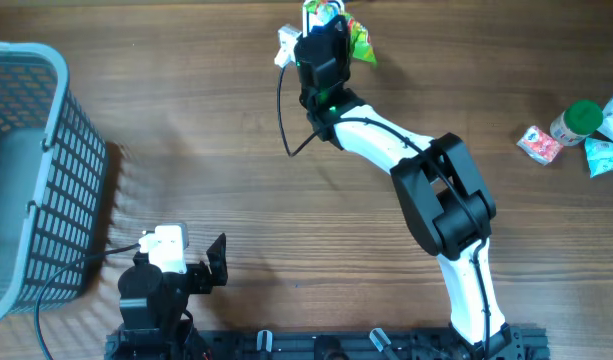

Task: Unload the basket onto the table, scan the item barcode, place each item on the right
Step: 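Carry the Haribo bag to the scanner cube and hold it there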

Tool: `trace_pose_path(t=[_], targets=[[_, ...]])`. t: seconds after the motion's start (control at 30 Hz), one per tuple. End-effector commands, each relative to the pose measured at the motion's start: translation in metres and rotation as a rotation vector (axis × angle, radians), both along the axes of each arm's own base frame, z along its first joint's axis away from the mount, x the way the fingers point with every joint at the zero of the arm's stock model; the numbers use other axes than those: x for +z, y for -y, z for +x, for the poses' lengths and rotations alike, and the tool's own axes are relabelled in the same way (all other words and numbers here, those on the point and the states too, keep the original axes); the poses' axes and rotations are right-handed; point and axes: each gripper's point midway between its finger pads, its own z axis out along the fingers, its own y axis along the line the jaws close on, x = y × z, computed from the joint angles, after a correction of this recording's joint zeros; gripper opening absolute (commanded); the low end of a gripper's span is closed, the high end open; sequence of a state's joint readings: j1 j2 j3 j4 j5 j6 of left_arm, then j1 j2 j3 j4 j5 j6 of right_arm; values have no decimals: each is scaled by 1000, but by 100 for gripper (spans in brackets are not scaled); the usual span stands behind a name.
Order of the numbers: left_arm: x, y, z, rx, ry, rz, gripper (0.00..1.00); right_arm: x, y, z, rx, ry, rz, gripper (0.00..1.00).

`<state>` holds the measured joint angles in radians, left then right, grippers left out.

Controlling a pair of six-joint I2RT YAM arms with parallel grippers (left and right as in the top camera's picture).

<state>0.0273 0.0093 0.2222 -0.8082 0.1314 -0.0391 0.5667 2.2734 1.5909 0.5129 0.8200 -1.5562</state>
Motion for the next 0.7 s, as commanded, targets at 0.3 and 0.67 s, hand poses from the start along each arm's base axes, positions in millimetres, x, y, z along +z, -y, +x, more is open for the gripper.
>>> trace_pose_path(t=[0.3, 0.67], targets=[[0, -1, 1, 5, 5, 3, 100, -11, 5, 3, -7, -61, -200, 5], [0, -1, 1, 5, 5, 3, 100, -113, -31, -50, 142, -395, -455, 5]])
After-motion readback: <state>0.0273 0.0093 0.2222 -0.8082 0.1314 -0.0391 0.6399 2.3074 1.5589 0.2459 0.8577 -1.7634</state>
